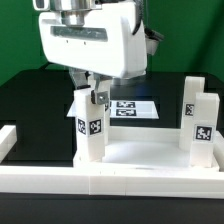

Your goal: Assemble desk

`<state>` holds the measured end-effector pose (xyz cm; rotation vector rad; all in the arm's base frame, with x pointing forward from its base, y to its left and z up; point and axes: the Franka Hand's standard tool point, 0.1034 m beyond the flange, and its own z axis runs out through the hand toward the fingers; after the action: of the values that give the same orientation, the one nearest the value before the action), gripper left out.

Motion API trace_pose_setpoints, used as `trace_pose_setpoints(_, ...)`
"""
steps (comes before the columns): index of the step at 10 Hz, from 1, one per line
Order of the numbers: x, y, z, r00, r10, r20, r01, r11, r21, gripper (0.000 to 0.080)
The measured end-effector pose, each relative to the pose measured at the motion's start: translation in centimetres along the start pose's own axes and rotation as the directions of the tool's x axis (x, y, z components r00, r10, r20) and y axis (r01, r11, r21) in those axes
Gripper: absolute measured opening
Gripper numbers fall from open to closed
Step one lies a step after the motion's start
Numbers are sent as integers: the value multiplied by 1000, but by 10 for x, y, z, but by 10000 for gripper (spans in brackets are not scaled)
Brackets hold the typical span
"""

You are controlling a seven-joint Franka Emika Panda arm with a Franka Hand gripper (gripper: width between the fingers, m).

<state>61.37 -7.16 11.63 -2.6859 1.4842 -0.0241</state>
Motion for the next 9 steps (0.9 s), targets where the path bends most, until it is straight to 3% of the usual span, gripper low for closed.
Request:
trace_pose_setpoints(3, 0, -1, 0, 995, 95, -2, -95, 995, 2, 291)
trace_pose_setpoints(4, 0, 0, 0, 998, 59, -3, -59, 998, 0, 529)
trace_pose_setpoints(5, 0, 0, 0, 1000, 20, -3, -20, 1000, -1, 529)
trace_pose_setpoints(6, -2, -1, 1, 998, -66, -7, 66, 998, -11, 611)
trace_pose_setpoints(7, -5, -3, 1, 987, -160, -7, 160, 987, -15, 642)
trace_pose_setpoints(9, -5, -4, 1, 917, -400, -9, 399, 917, -22, 648)
